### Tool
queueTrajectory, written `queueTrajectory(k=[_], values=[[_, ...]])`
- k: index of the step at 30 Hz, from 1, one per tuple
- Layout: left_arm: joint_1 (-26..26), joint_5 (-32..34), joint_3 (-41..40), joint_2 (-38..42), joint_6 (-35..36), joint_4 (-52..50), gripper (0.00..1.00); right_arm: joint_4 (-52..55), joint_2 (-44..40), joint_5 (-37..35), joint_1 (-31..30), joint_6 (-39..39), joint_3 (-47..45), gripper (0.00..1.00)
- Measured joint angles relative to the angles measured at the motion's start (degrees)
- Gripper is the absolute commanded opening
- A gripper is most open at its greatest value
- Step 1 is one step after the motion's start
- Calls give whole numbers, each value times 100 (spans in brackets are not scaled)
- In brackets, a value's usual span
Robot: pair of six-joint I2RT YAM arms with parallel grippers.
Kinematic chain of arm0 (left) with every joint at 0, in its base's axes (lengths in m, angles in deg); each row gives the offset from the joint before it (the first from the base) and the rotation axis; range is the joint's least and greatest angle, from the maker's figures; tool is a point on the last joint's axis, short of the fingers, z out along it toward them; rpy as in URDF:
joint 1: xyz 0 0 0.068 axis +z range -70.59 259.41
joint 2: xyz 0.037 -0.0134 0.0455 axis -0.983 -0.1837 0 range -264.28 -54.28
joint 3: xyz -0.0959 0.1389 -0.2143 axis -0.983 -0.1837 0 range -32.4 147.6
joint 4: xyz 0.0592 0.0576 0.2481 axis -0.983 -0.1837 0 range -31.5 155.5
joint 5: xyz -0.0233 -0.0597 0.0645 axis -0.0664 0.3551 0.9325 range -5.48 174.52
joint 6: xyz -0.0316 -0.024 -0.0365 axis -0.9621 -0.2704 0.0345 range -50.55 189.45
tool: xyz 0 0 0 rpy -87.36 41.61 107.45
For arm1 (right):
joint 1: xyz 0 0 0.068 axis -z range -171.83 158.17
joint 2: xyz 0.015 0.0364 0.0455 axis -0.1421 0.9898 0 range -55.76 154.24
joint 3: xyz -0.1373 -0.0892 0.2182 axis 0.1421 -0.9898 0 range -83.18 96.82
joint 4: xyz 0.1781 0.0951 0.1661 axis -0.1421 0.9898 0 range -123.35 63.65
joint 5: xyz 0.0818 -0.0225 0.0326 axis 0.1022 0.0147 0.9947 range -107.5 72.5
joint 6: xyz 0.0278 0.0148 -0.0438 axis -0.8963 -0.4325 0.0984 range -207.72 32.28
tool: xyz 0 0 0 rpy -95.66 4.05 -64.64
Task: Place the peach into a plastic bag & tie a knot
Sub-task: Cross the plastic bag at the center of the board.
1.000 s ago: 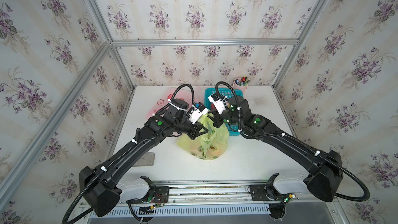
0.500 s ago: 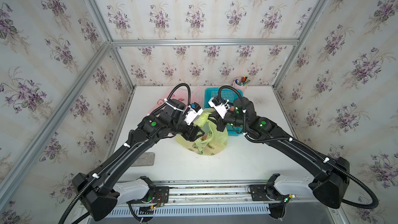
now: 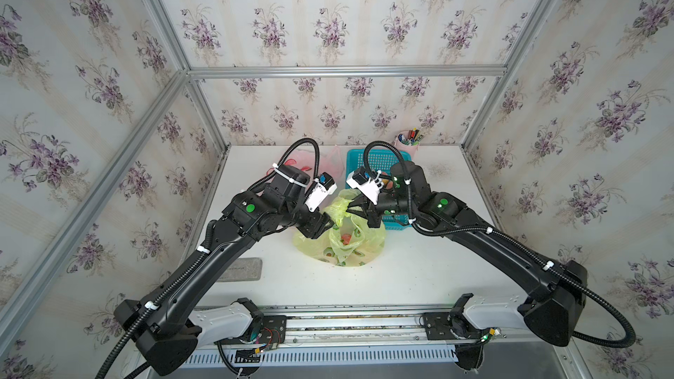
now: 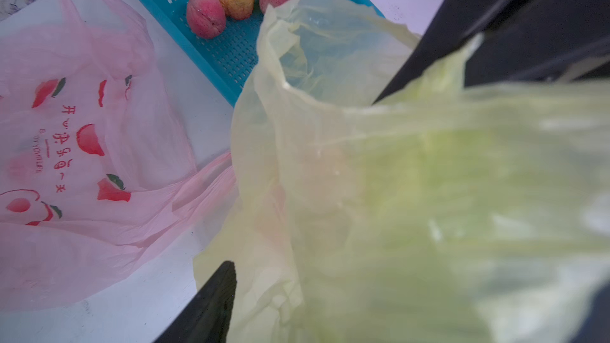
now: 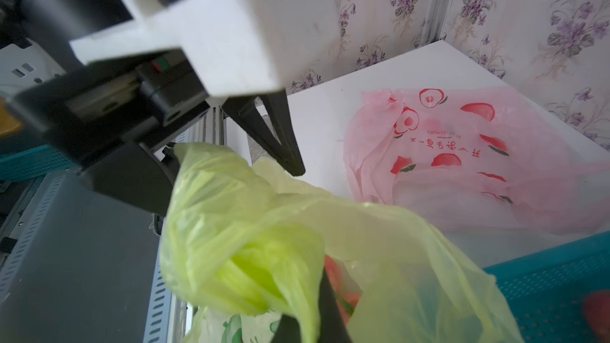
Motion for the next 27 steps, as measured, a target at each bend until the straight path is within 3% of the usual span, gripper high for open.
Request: queueTrajectory(k=[5, 11, 19, 21, 24, 27], values=[[-2, 157, -33, 120, 90, 61, 62, 181, 125, 361, 4, 24, 31, 0], [-17, -304, -540, 264, 83, 599, 59, 328, 382, 874, 4, 28, 177, 0], [-17, -953, -824, 444, 44, 1147, 14, 553, 586, 1316, 22, 129, 413, 0], [-17, -1104, -824, 452, 39, 1147, 1, 553, 597, 1318, 22, 131, 415, 8], [-20, -1235, -841, 446, 35, 1145, 0, 603, 590, 1266, 26, 127, 413, 24], [-22, -1327, -890, 461, -9, 1150, 0, 605, 535, 1071, 24, 118, 345, 26]])
